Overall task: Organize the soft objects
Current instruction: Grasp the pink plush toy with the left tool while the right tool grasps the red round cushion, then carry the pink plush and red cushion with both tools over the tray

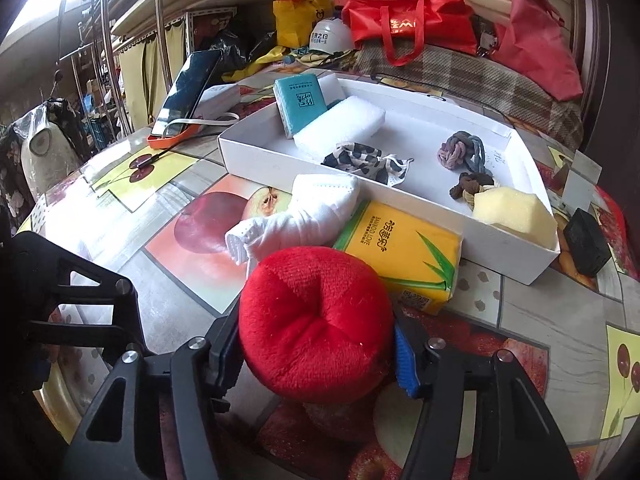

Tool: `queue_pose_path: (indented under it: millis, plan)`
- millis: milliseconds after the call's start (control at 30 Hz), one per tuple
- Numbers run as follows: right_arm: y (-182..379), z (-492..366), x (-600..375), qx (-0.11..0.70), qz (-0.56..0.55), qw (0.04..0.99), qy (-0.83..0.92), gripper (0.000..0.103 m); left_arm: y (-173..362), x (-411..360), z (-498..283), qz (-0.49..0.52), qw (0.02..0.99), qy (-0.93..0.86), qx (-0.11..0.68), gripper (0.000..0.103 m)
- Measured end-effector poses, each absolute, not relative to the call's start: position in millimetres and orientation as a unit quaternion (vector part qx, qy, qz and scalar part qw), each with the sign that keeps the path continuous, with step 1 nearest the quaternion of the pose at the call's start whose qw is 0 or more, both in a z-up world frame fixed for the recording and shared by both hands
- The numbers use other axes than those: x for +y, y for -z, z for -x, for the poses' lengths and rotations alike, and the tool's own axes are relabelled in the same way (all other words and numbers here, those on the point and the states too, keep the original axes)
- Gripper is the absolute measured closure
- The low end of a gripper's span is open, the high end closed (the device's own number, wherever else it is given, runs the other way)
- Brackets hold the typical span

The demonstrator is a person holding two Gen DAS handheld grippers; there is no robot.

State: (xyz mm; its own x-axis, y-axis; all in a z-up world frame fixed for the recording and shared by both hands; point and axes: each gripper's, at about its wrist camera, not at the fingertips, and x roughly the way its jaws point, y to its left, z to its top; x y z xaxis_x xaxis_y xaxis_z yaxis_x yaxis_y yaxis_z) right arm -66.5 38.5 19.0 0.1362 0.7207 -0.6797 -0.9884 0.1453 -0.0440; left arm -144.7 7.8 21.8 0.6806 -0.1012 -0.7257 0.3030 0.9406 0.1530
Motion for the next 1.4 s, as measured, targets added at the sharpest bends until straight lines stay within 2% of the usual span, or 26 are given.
queue_pose_path:
  millis: [233,467,867,1133,1400]
  plan:
    - [-37.3,51.1,13.8,0.24,0.176,0.75,-0.591,0.042,-38.3,39.2,154.9,-0.076,0.939,0.051,0.331,0.038]
    - [-45.7,38.6,-2.4,0.229,0.121,0.787,-0.56,0.042,-53.7,92.6,173.6,0.019,0.958,-0.124,0.26,0.038]
    - [-67.3,44.9,-43.8,0.131,0.063,0.861,-0.487,0.042,-59.4,136.2,208.3,0.056,0.923,-0.334,0.183,0.037]
    - [-70.3,35.6,-68.2,0.122,0.011,0.881,-0.457,0.042,-60.7,141.9,213.8,0.064,0.911,-0.375,0.158,0.037]
    - [-68.0,60.8,-70.3,0.095,0.031,0.884,-0.457,0.042,-62.4,135.3,212.5,0.07,0.916,-0.362,0.157,0.037]
